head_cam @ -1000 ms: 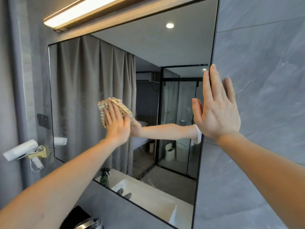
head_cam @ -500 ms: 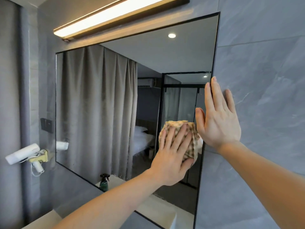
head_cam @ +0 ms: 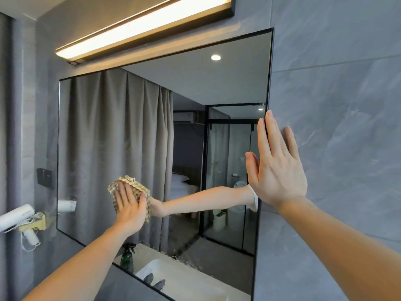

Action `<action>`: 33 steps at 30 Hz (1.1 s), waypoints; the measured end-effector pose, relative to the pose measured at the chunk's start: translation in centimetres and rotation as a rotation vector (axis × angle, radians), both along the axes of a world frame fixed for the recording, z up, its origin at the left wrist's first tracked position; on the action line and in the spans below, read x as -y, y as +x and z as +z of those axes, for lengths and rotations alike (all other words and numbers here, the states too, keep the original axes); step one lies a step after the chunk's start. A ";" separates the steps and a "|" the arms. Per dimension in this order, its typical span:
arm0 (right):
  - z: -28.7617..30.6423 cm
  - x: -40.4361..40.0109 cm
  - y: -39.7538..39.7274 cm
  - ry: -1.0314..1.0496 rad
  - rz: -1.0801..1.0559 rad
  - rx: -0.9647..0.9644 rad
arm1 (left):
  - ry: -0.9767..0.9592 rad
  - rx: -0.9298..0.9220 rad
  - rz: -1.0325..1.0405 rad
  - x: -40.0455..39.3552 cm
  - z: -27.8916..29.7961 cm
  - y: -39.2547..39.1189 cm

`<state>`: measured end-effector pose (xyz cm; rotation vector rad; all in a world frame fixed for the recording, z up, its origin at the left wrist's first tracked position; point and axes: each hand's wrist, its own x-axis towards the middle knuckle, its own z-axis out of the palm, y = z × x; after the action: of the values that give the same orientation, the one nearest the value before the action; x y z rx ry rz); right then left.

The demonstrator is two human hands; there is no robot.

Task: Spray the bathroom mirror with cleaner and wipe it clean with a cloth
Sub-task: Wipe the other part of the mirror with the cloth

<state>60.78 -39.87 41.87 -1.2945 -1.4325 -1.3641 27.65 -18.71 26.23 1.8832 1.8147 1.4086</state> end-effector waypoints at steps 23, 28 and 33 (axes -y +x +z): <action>0.0 0.1 0.1 -0.004 -0.032 0.020 | 0.746 -0.368 -0.236 14.3 32.2 20.7; 0.0 0.1 0.1 -0.007 -0.035 0.021 | 0.758 -0.370 -0.210 13.5 32.6 20.2; 0.0 0.2 0.1 -0.019 -0.037 0.014 | 0.627 -0.247 -0.175 12.1 33.8 17.7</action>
<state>60.87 -40.02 41.86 -1.3319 -1.4406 -1.3890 45.40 -30.79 60.01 2.5333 1.3312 1.9021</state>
